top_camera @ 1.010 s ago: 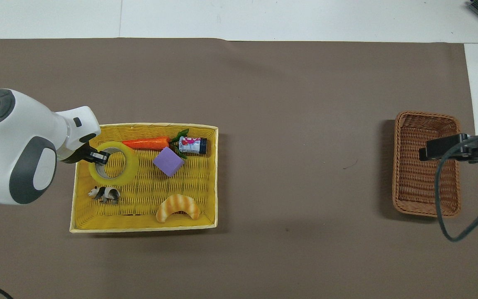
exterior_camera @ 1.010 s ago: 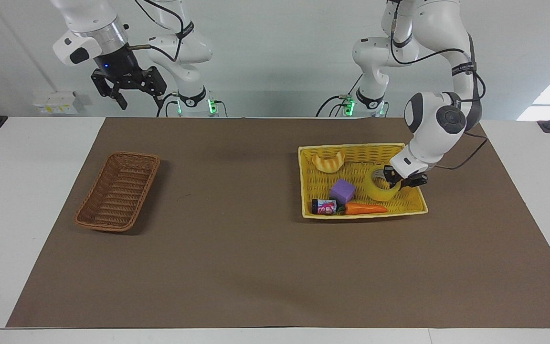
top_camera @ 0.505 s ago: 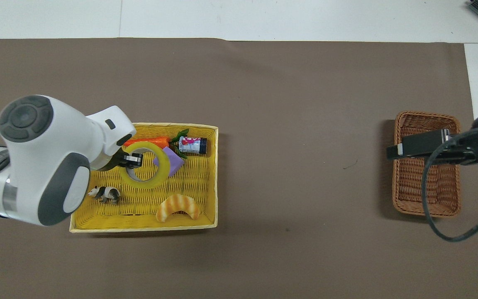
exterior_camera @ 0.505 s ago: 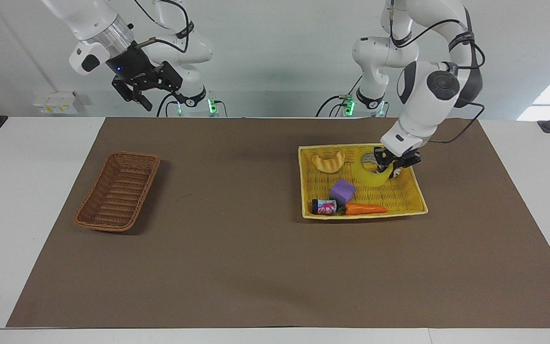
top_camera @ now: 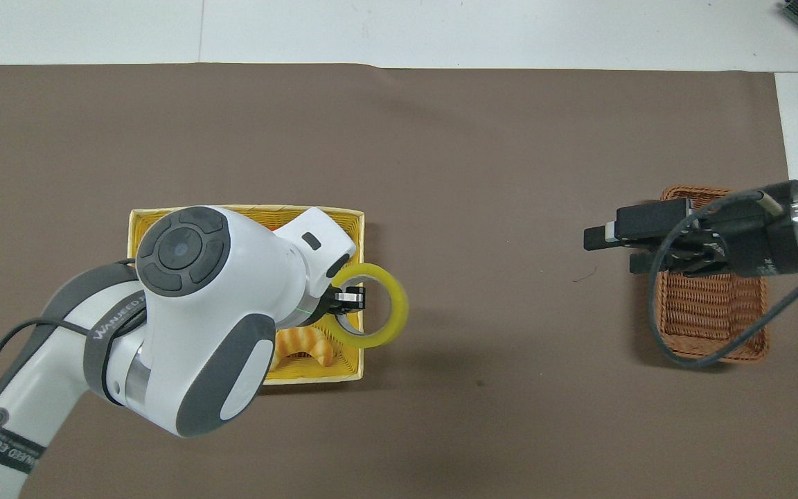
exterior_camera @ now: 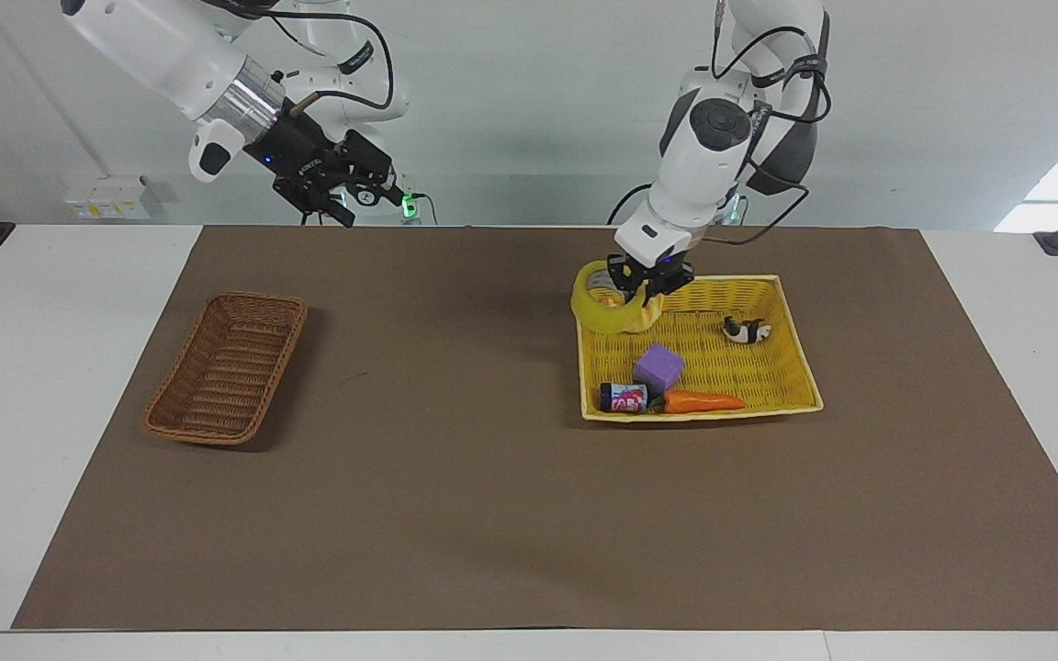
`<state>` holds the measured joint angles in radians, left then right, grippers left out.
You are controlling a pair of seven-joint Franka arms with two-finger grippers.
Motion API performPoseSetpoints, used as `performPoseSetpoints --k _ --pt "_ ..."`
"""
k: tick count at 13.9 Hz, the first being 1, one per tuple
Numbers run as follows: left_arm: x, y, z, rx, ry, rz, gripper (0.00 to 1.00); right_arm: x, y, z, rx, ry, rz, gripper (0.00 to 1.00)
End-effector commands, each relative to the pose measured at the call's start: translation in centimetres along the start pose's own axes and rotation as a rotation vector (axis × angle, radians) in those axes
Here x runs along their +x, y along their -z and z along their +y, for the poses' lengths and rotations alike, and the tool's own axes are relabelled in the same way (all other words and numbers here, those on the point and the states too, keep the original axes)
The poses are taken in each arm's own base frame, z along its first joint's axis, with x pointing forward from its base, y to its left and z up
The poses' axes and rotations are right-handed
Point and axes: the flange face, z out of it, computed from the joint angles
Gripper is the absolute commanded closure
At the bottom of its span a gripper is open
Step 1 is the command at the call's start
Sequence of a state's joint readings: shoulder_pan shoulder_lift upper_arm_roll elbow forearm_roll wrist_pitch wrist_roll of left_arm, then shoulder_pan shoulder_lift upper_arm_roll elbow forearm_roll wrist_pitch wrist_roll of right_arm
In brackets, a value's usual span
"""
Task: Move tape to another basket
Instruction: 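Lift the tape with the left gripper while the right gripper approaches it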
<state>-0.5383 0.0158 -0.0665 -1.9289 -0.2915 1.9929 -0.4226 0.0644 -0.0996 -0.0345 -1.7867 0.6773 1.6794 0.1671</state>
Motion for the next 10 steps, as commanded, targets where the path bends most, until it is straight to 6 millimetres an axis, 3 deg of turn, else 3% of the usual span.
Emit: performPoseSetpoints --k 1,3,6,8,10 --pt "0.2 1.5 3.3 -0.176 0.061 -0.030 1.00 -0.9 -2.2 0.4 0.052 0.017 0.004 0.00" --pt "0.1 2.2 5.9 -0.304 0.109 -0.057 1.00 -0.6 -3.9 1.4 0.056 0.060 0.013 0.00" --pt "-1.6 1.8 9.4 -0.385 0.145 -0.055 1.00 -0.5 -4.9 0.6 0.090 0.061 0.034 0.00" --pt "-2.8 1.5 11.0 -0.414 0.143 -0.071 1.00 -0.8 -5.9 1.0 0.123 0.038 0.009 0.00" --pt "-2.6 1.3 11.8 -0.462 0.178 -0.051 1.00 -1.3 -6.1 1.7 0.118 0.047 -0.025 0.00"
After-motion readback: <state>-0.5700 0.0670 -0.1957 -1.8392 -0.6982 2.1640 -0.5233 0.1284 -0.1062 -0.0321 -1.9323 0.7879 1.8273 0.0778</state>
